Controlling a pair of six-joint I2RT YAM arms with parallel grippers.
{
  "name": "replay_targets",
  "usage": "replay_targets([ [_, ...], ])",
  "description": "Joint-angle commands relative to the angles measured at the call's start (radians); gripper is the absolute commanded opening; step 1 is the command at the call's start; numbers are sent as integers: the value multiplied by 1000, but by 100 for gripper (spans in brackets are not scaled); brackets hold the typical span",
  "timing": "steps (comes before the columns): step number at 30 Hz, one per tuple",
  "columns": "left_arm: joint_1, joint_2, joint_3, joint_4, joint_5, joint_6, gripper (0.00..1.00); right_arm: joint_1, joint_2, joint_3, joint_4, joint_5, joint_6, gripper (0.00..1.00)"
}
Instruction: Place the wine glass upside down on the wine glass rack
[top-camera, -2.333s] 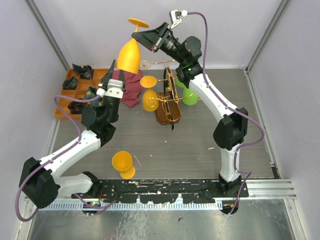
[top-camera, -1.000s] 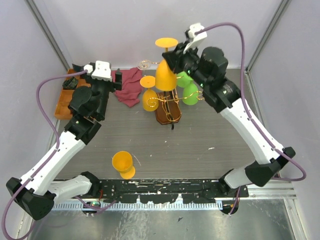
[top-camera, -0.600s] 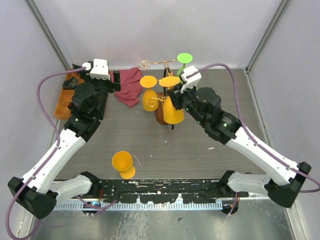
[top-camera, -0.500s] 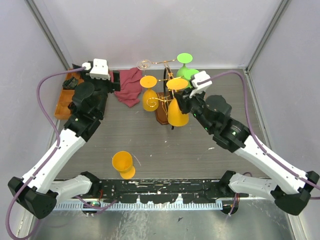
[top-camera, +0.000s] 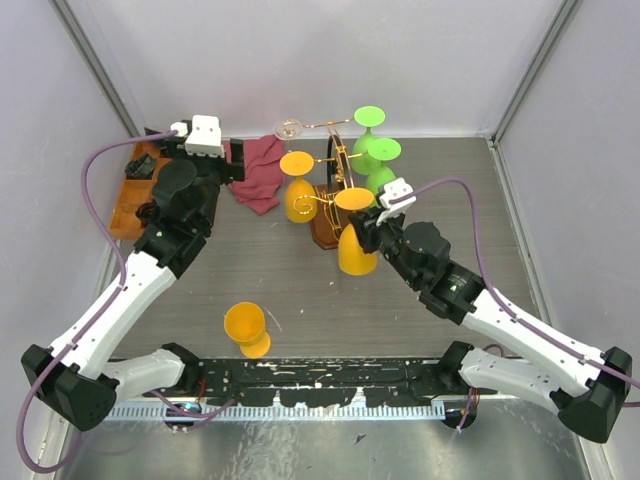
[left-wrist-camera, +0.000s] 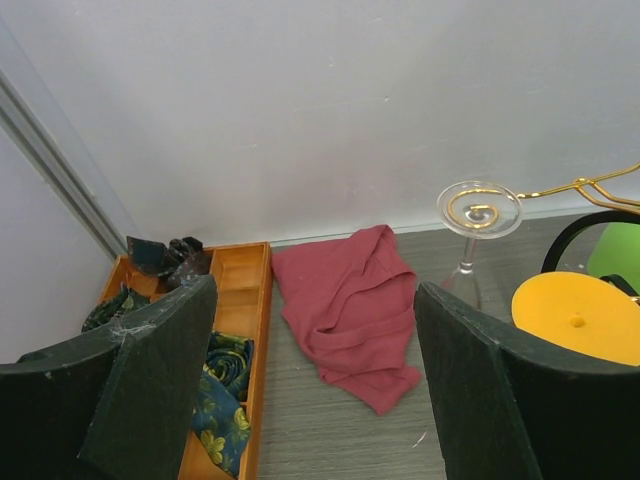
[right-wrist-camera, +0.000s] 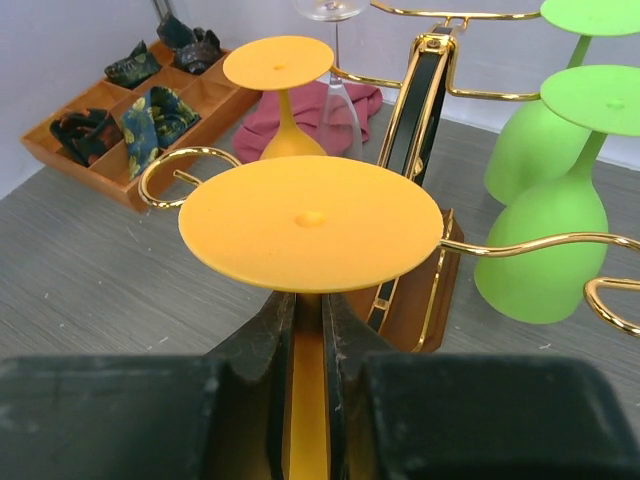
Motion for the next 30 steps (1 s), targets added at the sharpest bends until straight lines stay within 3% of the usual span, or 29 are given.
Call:
replay_targets([
  [1,5,9,36,43,-14,-9,86,5,-13,-32,256,2,-12,1],
  [30,44,49,0,121,-24,48,92,8,294,-59,501,-13,-27,1],
])
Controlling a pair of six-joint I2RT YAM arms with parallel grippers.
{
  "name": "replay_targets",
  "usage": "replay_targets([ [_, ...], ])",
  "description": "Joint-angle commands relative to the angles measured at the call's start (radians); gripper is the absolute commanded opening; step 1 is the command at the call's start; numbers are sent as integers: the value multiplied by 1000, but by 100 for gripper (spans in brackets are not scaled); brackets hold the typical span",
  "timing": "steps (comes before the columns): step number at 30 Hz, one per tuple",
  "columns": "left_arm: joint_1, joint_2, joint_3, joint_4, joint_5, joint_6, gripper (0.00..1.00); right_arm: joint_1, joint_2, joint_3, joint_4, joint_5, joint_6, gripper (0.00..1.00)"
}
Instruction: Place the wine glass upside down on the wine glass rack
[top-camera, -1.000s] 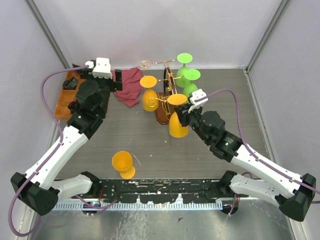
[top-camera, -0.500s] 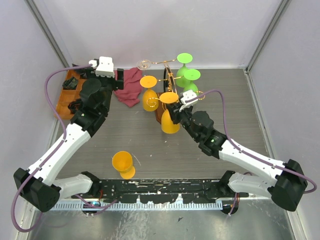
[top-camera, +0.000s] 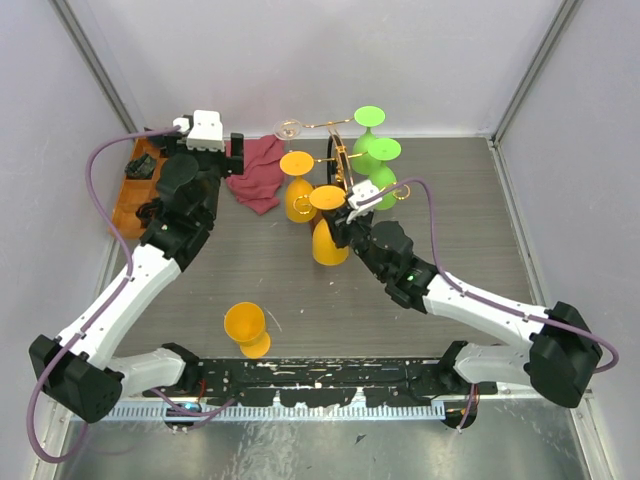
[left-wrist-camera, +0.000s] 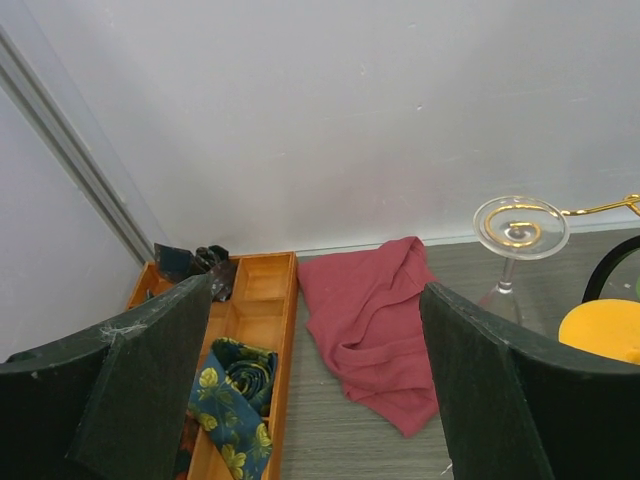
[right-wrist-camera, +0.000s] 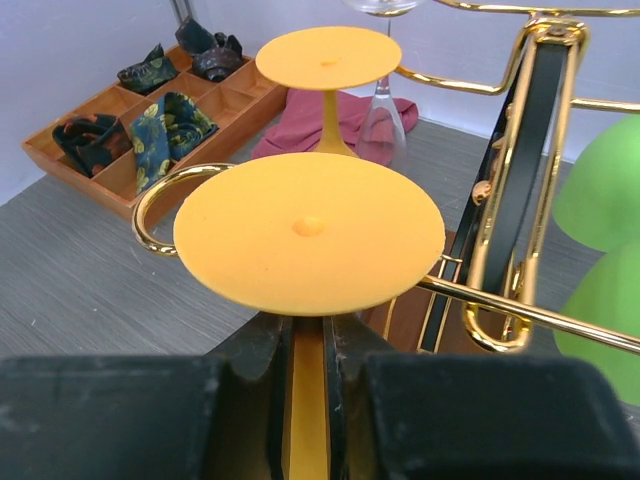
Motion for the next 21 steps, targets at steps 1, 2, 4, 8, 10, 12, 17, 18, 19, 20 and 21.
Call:
replay_targets([
  [1,12,0,-3,48,-7,3,92,2,25,18,98,8,-1,1],
  [2,13,-2,-6,49,-7,3,92,2,34,21,104,8,-2,1],
  [4,16,-5,-10,50,-6,3,92,4,52,27,114,12,-8,1],
  [8,22,-11,-20,51,-5,-1,92,9,88,37,143,27,-25,1],
  [10,26,-14,-24,50,-4,-2,92,11,101,48,156,30,-34,1],
  [12,27,-15,-26,52,-4,-4,92,12,115,64,160,19,-43,1],
  [17,30,-19,-33,52,-4,-9,92,18,149,88,170,-14,-48,1],
  [18,31,-19,-34,52,-4,-9,92,20,156,90,170,-19,-49,1],
  [19,31,-21,-36,51,-4,-9,92,21,161,93,173,-23,-50,1],
  [20,31,-22,-38,52,-4,-11,93,24,167,94,176,-28,-53,1],
  [21,32,-21,-39,50,-4,-13,92,26,173,95,180,-30,-55,1],
])
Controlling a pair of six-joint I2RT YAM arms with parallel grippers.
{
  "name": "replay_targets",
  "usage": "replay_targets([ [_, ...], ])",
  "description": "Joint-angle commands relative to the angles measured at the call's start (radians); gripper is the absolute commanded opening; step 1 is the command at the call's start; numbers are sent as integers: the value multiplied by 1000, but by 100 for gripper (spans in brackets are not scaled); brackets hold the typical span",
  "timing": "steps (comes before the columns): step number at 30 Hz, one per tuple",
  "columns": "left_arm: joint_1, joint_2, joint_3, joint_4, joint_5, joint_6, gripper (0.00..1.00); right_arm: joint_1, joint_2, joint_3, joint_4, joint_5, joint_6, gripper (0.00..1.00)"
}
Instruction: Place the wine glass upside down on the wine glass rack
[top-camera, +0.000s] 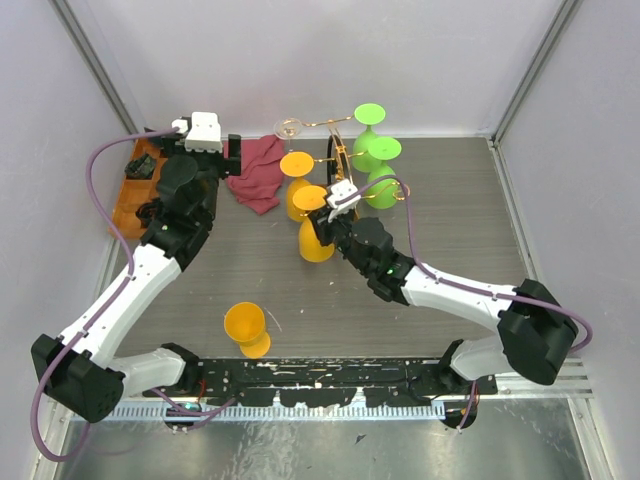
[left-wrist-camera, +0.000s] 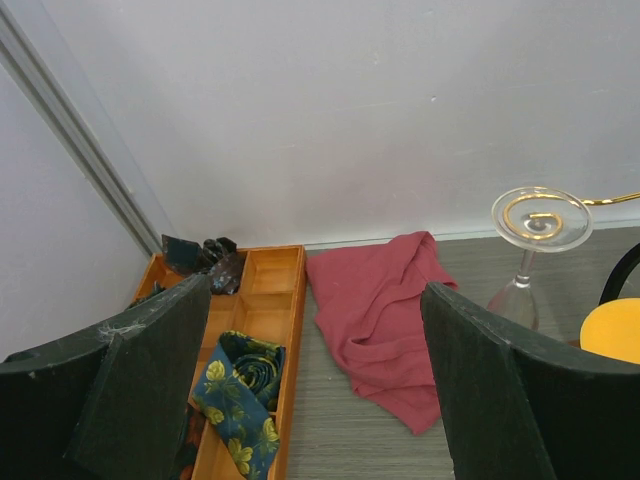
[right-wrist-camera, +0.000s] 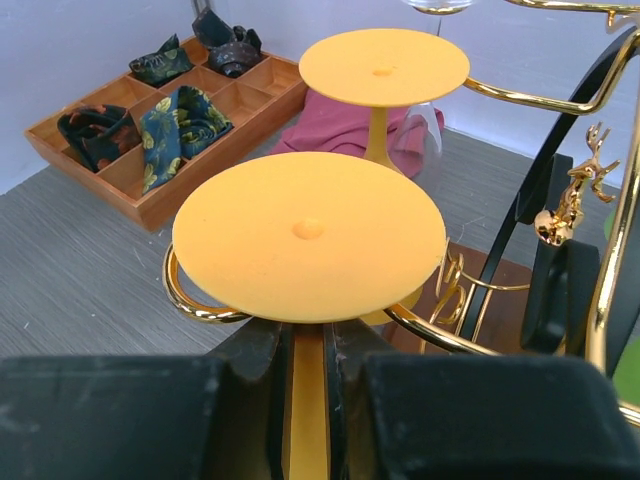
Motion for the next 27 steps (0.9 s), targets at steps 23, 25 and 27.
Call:
replay_targets([
  [23,7,-33,-22,13,16,-26,93,36,56,-44,266,-82,-134,1],
  [25,8,-33,-19,11,18,-26,92,37,63,-45,276,-98,-141,2],
  [27,8,-34,-19,11,18,-25,93,39,67,-46,281,-109,-146,2],
])
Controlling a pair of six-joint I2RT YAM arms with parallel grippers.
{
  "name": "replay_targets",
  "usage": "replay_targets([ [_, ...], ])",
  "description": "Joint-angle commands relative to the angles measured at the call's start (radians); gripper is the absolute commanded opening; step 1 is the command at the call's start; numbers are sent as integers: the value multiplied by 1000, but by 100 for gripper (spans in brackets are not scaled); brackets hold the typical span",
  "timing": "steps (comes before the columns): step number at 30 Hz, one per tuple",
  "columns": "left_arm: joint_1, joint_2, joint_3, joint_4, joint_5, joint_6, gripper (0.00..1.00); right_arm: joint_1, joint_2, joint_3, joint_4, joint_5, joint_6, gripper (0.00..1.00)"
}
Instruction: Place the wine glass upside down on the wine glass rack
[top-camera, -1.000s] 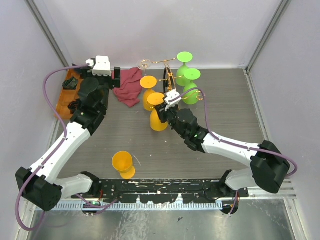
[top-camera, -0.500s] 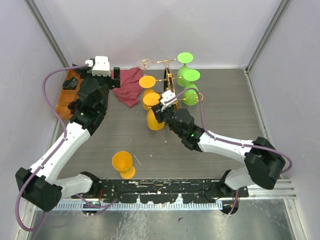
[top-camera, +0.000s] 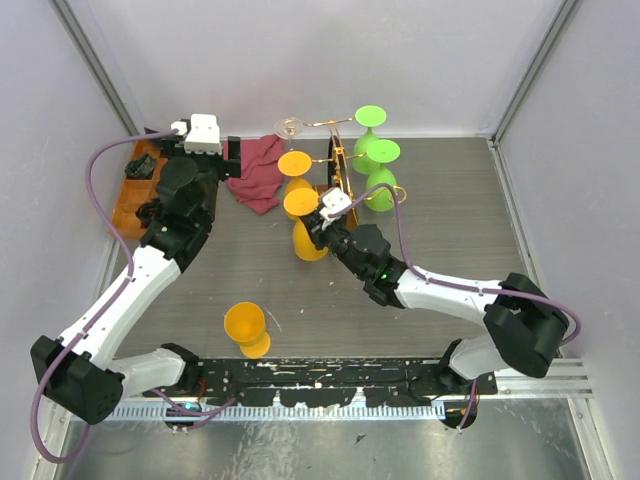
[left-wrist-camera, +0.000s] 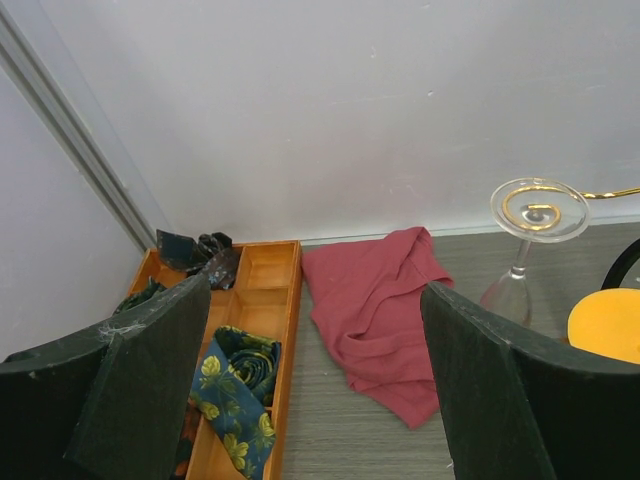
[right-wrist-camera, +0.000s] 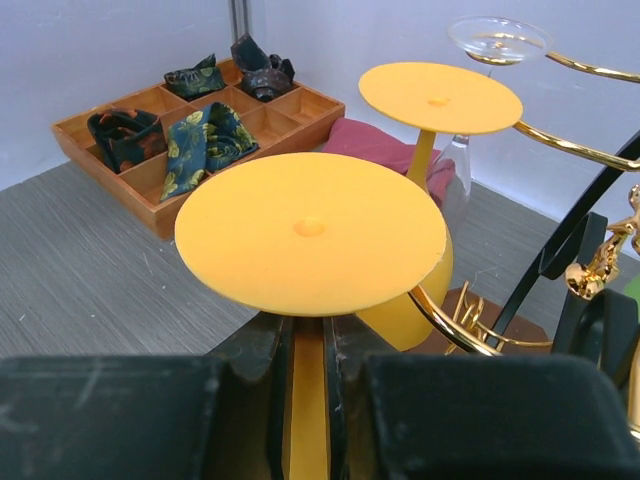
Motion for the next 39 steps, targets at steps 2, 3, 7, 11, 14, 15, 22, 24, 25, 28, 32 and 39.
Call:
replay_targets([
  [2,5,-28,-6,16,8,-10,92,11,13,-5,95,-43,-46,2],
  [3,5,-30,-7,15,8,-11,92,13,17,-6,98,-49,-52,2],
  [7,4,-39,-20,13,4,-13,93,20,38,2,105,-65,-74,3],
  [11,4,-47,-31,11,-3,-13,92,27,50,14,106,-81,-88,3],
  [14,5,-48,-35,10,-5,-14,93,34,53,16,105,-90,-93,4],
  [15,5,-48,-37,11,-5,-14,93,37,54,16,104,-93,-93,4],
  [22,5,-46,-36,6,-7,-13,93,52,50,18,89,-86,-94,5],
  [24,5,-47,-36,6,-7,-13,93,54,37,5,87,-68,-89,5],
  [25,5,-48,-36,6,-7,-13,93,54,29,-3,84,-56,-86,5],
  [28,5,-46,-34,3,-7,-11,93,54,4,-23,68,-10,-83,5],
  [32,5,-41,-31,2,-6,-12,93,54,-35,-50,55,60,-76,7],
  [39,5,-33,-25,-2,-4,-18,93,54,-77,-68,2,118,-72,27],
])
